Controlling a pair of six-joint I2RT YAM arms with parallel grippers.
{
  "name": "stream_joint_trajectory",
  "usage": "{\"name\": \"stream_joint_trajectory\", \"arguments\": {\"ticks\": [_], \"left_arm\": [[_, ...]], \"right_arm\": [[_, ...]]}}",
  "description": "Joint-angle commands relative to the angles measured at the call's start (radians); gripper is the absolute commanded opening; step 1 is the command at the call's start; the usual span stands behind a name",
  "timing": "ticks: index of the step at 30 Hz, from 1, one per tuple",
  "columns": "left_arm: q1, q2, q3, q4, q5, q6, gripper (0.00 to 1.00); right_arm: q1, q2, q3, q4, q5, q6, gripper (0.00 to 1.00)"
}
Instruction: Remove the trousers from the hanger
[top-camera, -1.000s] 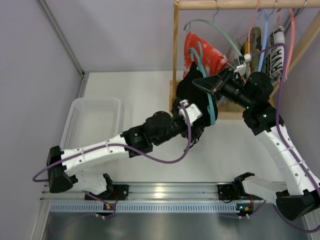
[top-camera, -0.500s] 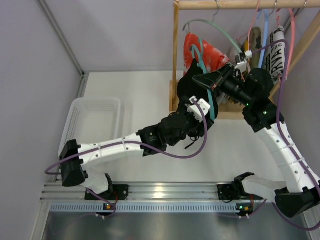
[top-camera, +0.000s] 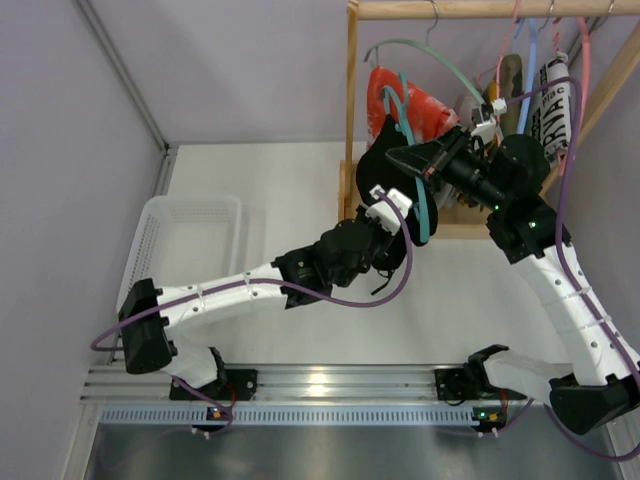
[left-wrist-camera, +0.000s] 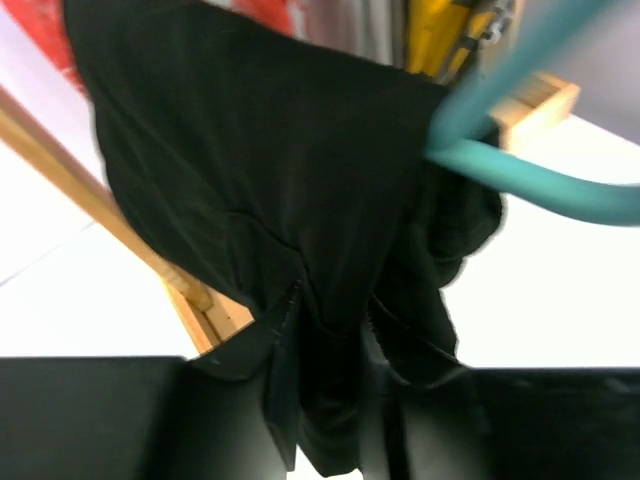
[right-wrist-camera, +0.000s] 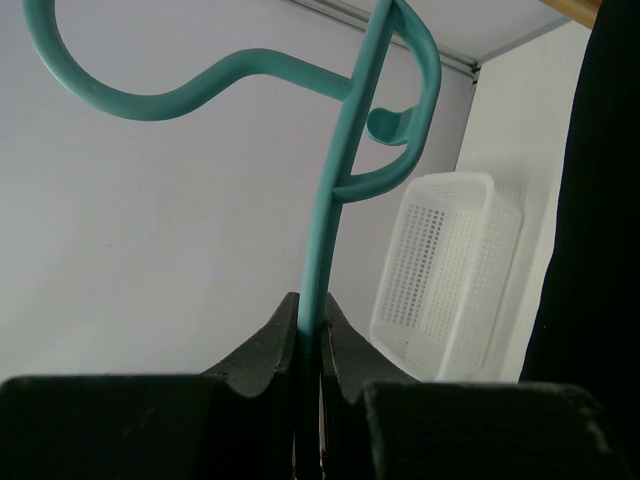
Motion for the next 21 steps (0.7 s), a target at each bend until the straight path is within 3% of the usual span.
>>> {"name": "stream_joint_trajectory", "arguments": {"ticks": [1,5,7,8,10,13,21], "left_arm": [[0.06,-0.056,-0.009,-0.015,-0.007,-0.05,0.24],[0.088,-0.081,-0.027,-0.023,0.008,-0.048,0.04],[0.089,-0.105,-0.039,-0.025,0.04,-0.051,0.01],[0.089,-0.118,-0.055,-0.025,0.062,-0.059,0.03],[0.088,-0.15,-0.069,-0.025,0.148,-0.079,0.23],[0.085,-0.158,-0.069,-0.025,0.203,-0.09,0.39],[0.082,-0.078,0.016,-0.023,0.249,-0.127,0.51]], "right_arm": [[-0.001,-0.019,0.081,0.114,0.001,-0.001,0.0],[-0.001,-0.015,0.078,0.118,0.001,-0.004,0.0],[-0.001,-0.012,0.076,0.115,0.003,-0.005,0.0],[-0.002,-0.012,0.076,0.117,0.004,-0.005,0.0],[-0.002,-0.005,0.078,0.118,0.004,-0.001,0.0],[-0.002,0.004,0.084,0.124,0.007,0.01,0.0],[-0.001,0.018,0.086,0.129,0.009,0.027,0.0]]}}
